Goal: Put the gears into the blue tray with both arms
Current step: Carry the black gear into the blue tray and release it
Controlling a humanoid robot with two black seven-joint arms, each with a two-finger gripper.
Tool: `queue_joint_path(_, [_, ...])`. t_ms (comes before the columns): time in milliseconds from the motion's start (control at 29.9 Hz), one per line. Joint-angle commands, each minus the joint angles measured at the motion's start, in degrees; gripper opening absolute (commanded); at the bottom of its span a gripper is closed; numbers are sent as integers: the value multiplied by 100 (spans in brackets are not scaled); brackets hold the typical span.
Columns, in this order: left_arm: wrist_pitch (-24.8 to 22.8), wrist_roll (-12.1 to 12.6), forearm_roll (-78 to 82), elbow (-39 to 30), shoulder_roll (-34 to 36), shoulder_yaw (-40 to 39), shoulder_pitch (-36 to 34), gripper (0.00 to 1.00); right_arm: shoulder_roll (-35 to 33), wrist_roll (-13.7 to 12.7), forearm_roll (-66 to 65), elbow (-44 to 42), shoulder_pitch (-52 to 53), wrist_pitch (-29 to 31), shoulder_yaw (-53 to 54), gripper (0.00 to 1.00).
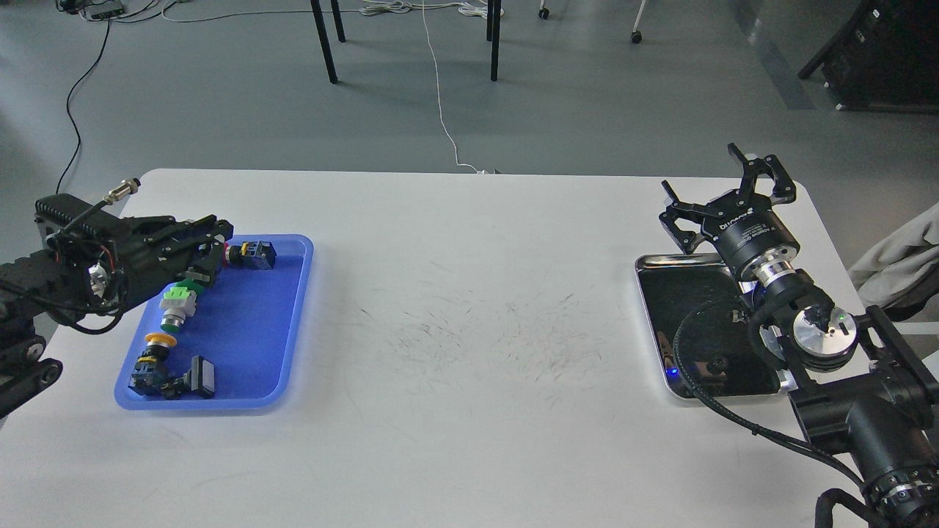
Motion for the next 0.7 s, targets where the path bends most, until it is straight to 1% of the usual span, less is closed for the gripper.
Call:
queue_joint_path(0, [21,6,-4,52,-115,-9,230,4,-1,0,0,0,10,-7,-35,97])
queue_joint_path(100, [109,14,4,253,-246,-9,353,4,-1,0,0,0,10,-7,-44,97])
queue_joint_path(167, [197,6,22,446,-483,0,371,4,-9,0,0,-9,10,-7,-62,97])
queue_joint_path(368, [241,-21,40,912,-809,0,450,4,-44,0,0,-18,1,-7,-71,97])
queue_joint_path(535, [302,-30,66,1019,-941,9,538,5,-62,0,0,-26,1,1,-79,97])
queue_joint_path(568, [302,-30,66,1027,-950,9,573,6,-62,0,0,-26,1,1,-79,97])
queue_joint_path(668, [311,-30,66,1115,-1011,9,608,12,-62,0,0,-26,1,1,-79,97])
